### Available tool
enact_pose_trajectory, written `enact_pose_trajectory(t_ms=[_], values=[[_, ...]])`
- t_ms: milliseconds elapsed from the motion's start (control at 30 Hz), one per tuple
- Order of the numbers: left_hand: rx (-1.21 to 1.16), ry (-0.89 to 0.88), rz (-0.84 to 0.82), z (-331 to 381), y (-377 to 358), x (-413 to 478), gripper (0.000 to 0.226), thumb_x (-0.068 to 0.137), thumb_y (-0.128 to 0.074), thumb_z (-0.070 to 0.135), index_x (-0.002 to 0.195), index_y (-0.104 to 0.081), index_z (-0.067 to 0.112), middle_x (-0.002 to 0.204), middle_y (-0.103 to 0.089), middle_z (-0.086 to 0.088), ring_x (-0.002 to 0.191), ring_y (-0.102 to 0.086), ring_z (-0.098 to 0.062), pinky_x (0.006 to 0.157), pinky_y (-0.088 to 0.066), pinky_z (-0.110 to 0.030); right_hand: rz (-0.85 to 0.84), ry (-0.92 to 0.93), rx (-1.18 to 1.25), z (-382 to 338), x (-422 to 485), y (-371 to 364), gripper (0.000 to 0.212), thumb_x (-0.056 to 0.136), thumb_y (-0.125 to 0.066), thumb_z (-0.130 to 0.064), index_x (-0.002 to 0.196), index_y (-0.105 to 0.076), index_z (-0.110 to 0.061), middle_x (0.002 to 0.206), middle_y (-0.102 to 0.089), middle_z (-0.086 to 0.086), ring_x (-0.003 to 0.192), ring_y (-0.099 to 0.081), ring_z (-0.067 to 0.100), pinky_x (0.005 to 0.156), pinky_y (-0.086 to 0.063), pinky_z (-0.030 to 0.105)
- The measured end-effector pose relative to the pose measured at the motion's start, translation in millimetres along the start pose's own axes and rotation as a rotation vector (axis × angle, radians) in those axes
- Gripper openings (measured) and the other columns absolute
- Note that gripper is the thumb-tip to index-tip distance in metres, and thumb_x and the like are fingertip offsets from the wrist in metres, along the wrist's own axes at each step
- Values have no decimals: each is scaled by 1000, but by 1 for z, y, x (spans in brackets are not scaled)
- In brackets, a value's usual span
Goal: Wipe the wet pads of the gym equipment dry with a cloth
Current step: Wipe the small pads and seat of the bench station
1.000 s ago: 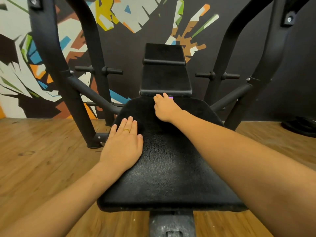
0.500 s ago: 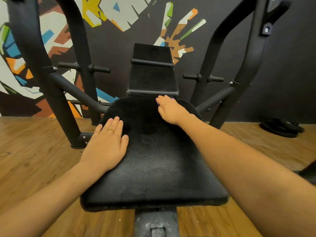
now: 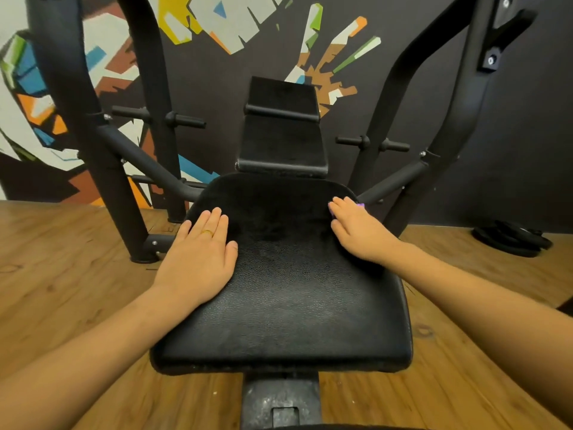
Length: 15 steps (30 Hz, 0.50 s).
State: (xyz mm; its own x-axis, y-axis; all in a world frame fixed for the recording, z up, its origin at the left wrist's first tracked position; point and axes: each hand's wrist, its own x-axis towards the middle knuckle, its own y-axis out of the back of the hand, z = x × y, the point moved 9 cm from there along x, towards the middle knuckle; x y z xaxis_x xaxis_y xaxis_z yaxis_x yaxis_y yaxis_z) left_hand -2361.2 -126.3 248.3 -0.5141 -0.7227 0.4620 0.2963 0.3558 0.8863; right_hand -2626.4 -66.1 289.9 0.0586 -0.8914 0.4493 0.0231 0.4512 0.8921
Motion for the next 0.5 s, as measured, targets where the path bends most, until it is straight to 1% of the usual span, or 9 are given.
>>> enact_pose_trajectory(t_ms=[67,134,167,200,334,401,501], values=[[-5,-2,-9,1,0,0,69,102,-11,47,161,-20,13,168,-18,-6,156,-12,-19,125,-11,-40,16,-54,-14,12,27,0,25,95,-30,-29,90,-46,-11,95,-47,7,89,-42,24,84,-42,50],[-9,-2,-14,1,-1,1,65,105,-15,46,161,-19,13,169,-16,-5,156,-10,-19,125,-9,-40,12,-124,-51,21,46,-1,23,100,-36,-23,97,-50,-6,103,-50,13,94,-43,27,86,-39,43],[-14,-3,-12,0,-2,1,63,106,-20,45,161,-18,13,169,-15,-5,156,-10,-19,125,-9,-40,15,-146,-61,24,51,-2,21,102,-39,-20,101,-51,-4,107,-51,15,98,-44,29,84,-35,39],[-20,-5,-10,-1,-1,2,63,106,-23,45,161,-18,13,169,-15,-5,156,-10,-19,125,-9,-40,20,-155,-61,25,54,-2,19,102,-40,-18,103,-52,-2,110,-51,16,99,-44,29,84,-32,39],[-30,-3,-15,-1,-1,0,64,106,-24,45,161,-18,13,169,-15,-5,156,-10,-19,125,-10,-41,37,-115,-75,16,45,-2,19,103,-41,-19,104,-51,-3,107,-50,13,93,-40,23,86,-38,42],[-27,-8,-19,-1,0,2,64,106,-23,45,161,-17,14,169,-14,-4,156,-10,-18,125,-9,-40,11,-88,-97,9,38,-5,17,103,-41,-19,103,-50,-5,104,-48,10,93,-42,24,87,-42,43],[-20,-12,-23,0,1,0,64,106,-22,45,162,-16,14,169,-14,-5,156,-9,-19,126,-9,-40,-25,-59,-109,5,33,-9,21,103,-39,-19,109,-50,-2,110,-49,13,97,-42,26,90,-42,47]])
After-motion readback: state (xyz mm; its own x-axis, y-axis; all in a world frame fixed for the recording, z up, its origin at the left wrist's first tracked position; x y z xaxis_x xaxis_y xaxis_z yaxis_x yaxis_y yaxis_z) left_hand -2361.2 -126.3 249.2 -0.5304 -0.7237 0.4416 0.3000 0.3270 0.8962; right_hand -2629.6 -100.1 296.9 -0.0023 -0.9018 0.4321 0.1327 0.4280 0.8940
